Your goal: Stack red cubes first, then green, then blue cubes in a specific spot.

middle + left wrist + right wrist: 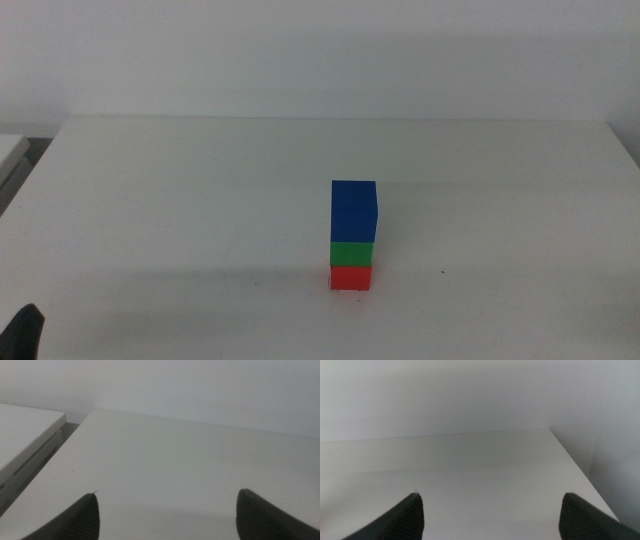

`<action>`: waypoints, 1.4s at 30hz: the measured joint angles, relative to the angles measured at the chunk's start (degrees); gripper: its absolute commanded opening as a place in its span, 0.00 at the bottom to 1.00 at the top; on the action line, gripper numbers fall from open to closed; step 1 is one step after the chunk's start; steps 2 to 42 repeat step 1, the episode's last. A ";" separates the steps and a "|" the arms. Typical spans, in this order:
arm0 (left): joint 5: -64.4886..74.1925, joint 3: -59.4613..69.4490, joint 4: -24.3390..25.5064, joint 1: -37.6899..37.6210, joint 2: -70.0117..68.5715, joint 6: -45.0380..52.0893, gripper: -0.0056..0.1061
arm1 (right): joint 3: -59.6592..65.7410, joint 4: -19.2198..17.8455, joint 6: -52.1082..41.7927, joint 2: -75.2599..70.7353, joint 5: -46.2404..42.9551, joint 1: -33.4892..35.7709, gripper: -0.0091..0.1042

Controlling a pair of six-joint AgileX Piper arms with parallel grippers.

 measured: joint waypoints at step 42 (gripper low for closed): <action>0.00 0.00 0.00 0.14 0.00 0.00 0.89 | 0.00 0.00 0.00 0.00 0.00 0.00 0.82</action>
